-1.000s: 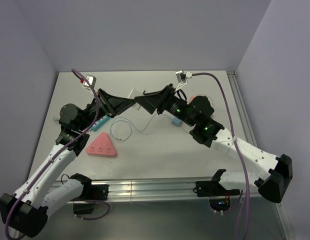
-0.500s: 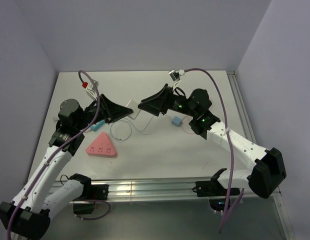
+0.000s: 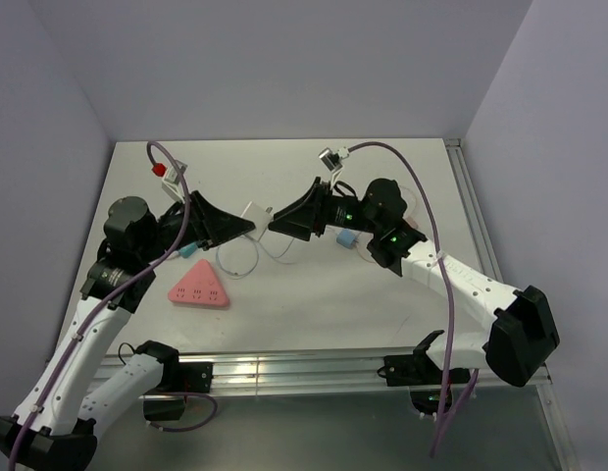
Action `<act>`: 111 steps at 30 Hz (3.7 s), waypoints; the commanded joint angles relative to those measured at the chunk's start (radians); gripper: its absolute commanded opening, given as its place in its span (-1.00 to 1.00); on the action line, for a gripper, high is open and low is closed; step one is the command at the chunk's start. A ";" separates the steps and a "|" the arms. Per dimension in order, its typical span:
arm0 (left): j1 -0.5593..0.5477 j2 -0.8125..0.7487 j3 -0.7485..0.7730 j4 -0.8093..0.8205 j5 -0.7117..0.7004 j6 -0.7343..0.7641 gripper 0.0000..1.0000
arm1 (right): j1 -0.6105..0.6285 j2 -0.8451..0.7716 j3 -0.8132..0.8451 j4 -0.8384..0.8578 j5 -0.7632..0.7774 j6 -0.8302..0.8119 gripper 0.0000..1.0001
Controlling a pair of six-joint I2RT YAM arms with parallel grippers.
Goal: Insert the plug
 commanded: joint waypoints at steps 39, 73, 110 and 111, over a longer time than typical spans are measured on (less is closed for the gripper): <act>-0.003 0.023 0.122 -0.047 0.252 0.189 -0.99 | 0.031 0.171 0.209 0.132 -0.448 0.049 -0.59; -0.003 -0.192 -0.112 0.286 -0.042 -0.011 0.26 | 0.094 0.076 -0.035 0.587 0.155 0.359 -1.00; -0.003 -0.126 -0.118 0.348 0.028 -0.076 -0.99 | 0.180 0.094 0.030 0.431 0.253 0.236 -1.00; -0.003 -0.121 -0.106 0.300 0.007 -0.050 -0.99 | 0.178 0.089 0.037 0.399 0.250 0.204 -0.79</act>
